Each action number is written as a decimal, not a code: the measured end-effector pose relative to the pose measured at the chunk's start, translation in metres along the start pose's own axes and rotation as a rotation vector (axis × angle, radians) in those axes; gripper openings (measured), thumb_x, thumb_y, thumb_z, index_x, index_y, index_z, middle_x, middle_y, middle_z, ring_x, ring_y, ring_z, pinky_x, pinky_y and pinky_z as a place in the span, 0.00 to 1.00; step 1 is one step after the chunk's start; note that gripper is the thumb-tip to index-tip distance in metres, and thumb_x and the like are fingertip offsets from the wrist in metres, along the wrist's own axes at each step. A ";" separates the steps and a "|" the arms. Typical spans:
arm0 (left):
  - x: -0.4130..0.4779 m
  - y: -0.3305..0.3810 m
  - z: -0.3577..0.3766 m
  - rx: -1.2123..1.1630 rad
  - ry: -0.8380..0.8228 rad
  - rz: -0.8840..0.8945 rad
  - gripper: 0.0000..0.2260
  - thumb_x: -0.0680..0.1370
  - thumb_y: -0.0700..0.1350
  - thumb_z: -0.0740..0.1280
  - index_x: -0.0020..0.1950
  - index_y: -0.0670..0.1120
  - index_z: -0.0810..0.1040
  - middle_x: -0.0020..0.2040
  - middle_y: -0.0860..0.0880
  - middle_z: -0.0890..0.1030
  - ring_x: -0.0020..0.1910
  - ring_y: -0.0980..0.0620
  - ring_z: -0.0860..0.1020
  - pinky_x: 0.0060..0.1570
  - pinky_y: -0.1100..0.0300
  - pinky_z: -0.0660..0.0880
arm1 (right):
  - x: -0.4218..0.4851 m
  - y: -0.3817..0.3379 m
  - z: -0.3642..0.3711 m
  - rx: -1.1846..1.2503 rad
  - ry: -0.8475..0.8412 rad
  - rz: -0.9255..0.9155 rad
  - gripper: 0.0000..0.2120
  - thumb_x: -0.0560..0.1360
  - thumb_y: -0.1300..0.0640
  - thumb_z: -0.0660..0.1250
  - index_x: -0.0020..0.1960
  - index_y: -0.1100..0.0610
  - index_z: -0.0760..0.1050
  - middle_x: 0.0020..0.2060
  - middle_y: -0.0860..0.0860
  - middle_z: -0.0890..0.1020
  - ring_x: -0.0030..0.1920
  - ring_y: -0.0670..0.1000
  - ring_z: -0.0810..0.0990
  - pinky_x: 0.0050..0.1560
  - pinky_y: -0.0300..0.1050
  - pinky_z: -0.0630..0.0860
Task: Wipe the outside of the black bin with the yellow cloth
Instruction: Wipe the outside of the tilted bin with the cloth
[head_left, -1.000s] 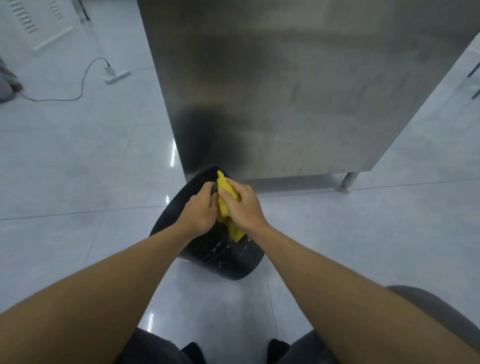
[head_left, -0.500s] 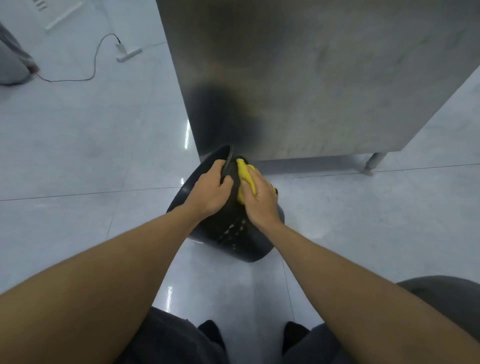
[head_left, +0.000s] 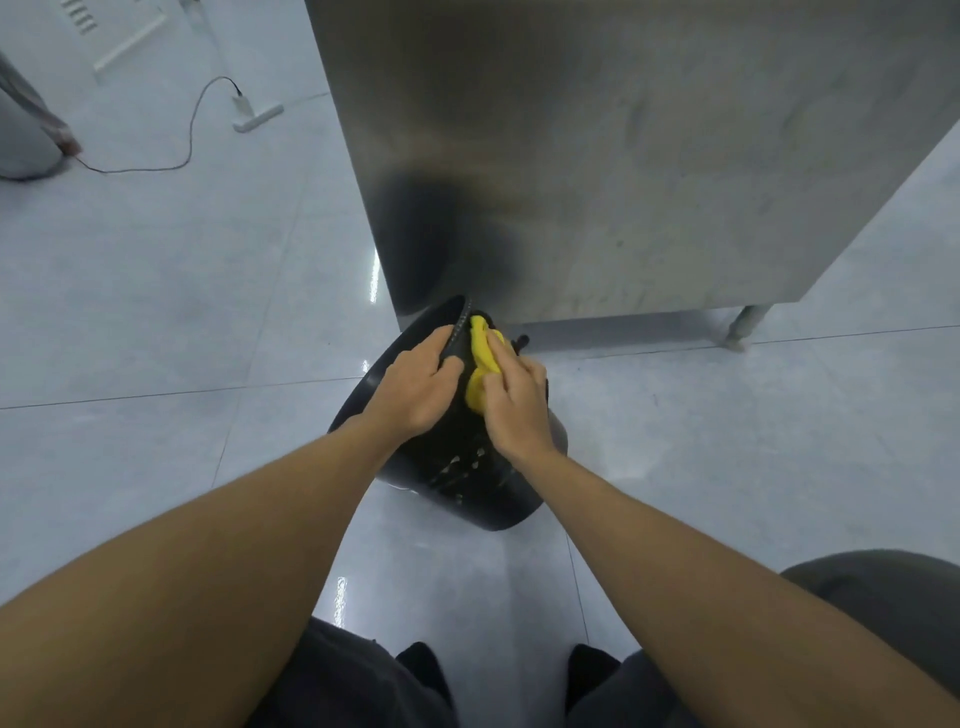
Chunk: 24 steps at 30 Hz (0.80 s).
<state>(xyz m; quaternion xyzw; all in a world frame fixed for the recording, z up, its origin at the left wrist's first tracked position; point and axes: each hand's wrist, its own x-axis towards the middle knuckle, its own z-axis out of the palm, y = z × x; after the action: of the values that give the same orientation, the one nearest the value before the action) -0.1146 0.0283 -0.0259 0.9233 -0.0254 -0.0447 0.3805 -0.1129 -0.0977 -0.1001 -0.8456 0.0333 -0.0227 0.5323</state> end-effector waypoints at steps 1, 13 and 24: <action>-0.001 -0.001 -0.002 -0.015 -0.004 0.000 0.17 0.81 0.45 0.56 0.71 0.48 0.67 0.58 0.48 0.78 0.54 0.49 0.78 0.59 0.50 0.75 | -0.005 0.005 -0.002 -0.055 -0.004 -0.034 0.22 0.84 0.48 0.53 0.76 0.35 0.60 0.72 0.48 0.66 0.70 0.49 0.66 0.71 0.52 0.64; -0.007 0.005 0.000 0.280 0.116 -0.006 0.21 0.83 0.49 0.55 0.76 0.50 0.60 0.52 0.45 0.82 0.39 0.52 0.76 0.50 0.52 0.76 | 0.002 0.004 -0.001 0.045 0.089 0.122 0.19 0.84 0.49 0.52 0.74 0.44 0.69 0.69 0.49 0.73 0.69 0.54 0.67 0.70 0.57 0.67; -0.008 -0.001 0.000 0.126 0.047 -0.083 0.25 0.83 0.49 0.55 0.79 0.56 0.52 0.51 0.48 0.80 0.46 0.47 0.81 0.60 0.41 0.76 | -0.010 0.069 -0.010 -0.210 0.067 0.381 0.24 0.84 0.44 0.50 0.78 0.46 0.61 0.72 0.54 0.70 0.70 0.61 0.65 0.69 0.55 0.61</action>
<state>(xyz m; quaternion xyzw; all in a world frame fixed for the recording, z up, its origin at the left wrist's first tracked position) -0.1224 0.0298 -0.0257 0.9465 0.0193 -0.0371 0.3199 -0.1255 -0.1352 -0.1582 -0.8736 0.2123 0.0536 0.4345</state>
